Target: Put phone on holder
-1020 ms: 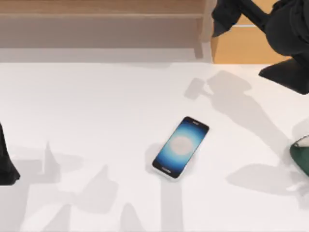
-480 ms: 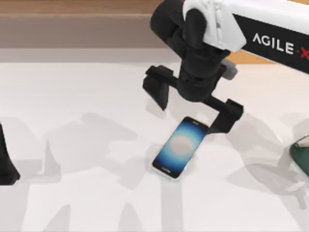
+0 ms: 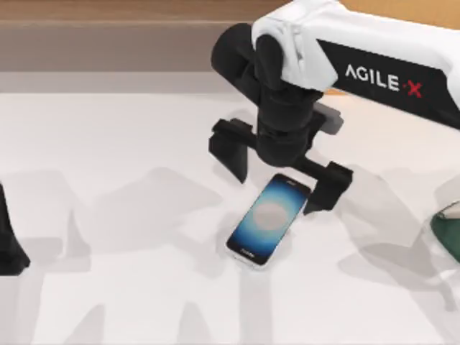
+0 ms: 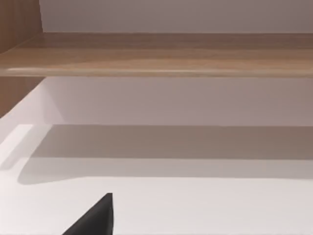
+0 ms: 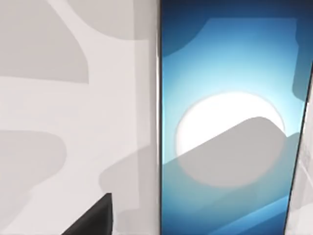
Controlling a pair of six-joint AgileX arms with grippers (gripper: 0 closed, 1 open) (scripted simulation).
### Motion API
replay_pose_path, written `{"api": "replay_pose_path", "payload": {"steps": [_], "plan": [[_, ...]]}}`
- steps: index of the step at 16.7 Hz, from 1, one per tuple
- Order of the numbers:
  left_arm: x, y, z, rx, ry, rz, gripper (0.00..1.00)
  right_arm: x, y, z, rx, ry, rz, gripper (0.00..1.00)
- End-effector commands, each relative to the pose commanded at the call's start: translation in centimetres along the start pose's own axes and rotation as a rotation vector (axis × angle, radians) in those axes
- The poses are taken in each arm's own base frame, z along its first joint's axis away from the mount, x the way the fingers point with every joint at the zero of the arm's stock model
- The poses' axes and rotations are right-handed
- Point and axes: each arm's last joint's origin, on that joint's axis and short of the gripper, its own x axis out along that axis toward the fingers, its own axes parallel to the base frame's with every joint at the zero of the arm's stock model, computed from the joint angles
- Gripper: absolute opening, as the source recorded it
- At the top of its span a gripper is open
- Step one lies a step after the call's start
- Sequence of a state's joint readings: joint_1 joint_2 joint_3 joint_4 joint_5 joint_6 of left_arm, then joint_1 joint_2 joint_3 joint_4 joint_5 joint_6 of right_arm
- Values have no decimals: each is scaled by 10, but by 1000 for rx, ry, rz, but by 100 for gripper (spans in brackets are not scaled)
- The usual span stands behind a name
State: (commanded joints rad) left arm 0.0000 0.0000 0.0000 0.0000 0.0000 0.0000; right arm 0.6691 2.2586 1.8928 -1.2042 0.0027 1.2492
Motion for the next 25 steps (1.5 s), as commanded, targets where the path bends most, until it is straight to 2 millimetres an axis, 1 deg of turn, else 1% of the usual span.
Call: {"api": "replay_pose_path", "payload": {"steps": [2,3,5,8,10,11,14,25], "plan": [[0,0,0,0,0,0,100,2,-1,2,3,1,-1,100],[0,0,0,0,0,0,100,6,-1,2,1,1,-3,100],[0,0,0,0,0,0,100,24,1,1,-1,1,-3,100],[0,0,0,0,0,0,100,58,2,1,0,-3,9,100],[0,0,0,0,0,0,100,76,1,0,0,-1,3,100],[0,0,0,0,0,0,100,80,0,0,0,0,0,100],[0,0,0,0,0,0,100,80,0,0,0,0,0,100],[0,0,0,0,0,0,100,80,0,0,0,0,0,17]]}}
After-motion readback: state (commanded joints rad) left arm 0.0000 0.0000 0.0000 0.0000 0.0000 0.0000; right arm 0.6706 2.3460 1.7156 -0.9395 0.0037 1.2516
